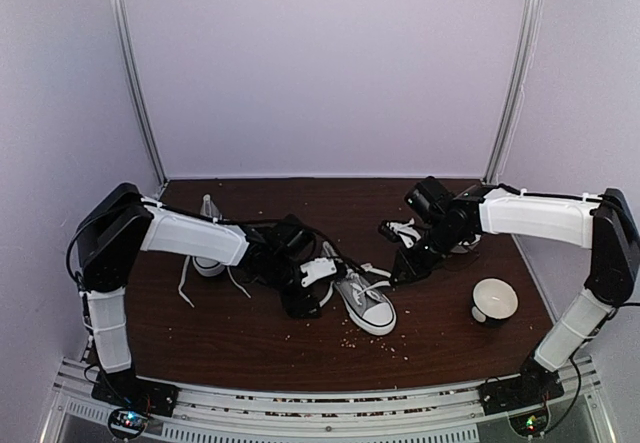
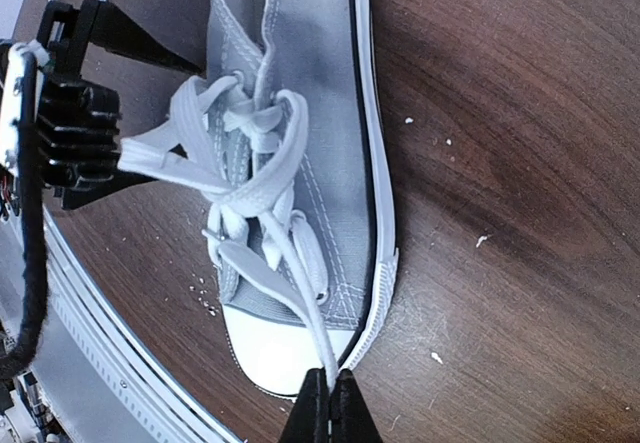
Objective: Tie the shoes
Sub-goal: Tie the crossed shoelace on the shoe.
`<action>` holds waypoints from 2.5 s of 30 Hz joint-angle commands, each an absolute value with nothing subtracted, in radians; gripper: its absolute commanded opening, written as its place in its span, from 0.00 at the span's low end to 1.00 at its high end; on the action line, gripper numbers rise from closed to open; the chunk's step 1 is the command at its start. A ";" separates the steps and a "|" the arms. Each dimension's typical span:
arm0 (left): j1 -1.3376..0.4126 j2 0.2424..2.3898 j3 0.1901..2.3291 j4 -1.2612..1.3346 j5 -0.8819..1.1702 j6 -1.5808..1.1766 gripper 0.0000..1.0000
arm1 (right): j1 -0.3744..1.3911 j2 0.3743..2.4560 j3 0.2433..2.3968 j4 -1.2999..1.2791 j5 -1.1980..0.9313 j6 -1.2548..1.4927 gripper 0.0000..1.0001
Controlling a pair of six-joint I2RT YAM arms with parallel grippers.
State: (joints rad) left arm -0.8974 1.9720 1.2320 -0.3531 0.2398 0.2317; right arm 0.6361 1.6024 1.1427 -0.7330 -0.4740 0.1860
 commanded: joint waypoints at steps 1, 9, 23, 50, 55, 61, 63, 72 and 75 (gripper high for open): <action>-0.924 2.005 1.246 -0.452 0.178 0.257 0.64 | 0.622 1.626 1.178 -0.756 -0.458 0.176 0.00; -0.916 1.990 1.211 -0.464 0.022 0.132 0.00 | 0.579 1.617 1.191 -0.809 -0.395 0.138 0.00; -0.856 1.938 1.234 -0.420 -0.052 0.037 0.00 | 0.551 1.773 1.046 -0.546 -0.476 0.182 0.00; -0.789 1.835 1.172 -0.329 0.031 -0.121 0.00 | 0.614 1.651 0.893 -0.470 -0.440 0.319 0.00; -0.715 1.719 1.007 -0.274 0.019 -0.186 0.00 | 0.522 1.608 0.772 -0.409 -0.454 0.358 0.00; -0.677 1.712 0.983 -0.324 -0.060 -0.185 0.00 | 0.458 1.584 0.693 -0.348 -0.476 0.396 0.00; -0.658 1.699 0.980 -0.338 -0.088 -0.190 0.00 | 0.424 1.557 0.665 -0.328 -0.470 0.408 0.00; -0.607 1.627 0.938 -0.376 -0.155 -0.161 0.00 | 0.347 1.533 0.611 -0.304 -0.521 0.389 0.00; -0.605 1.625 0.930 -0.376 -0.159 -0.159 0.00 | 0.336 1.530 0.615 -0.294 -0.525 0.391 0.00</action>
State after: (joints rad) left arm -0.6189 1.6482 0.9535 -0.3470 -0.0990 -0.1699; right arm 0.3573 1.5146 0.6361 -0.2687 -0.5564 0.3935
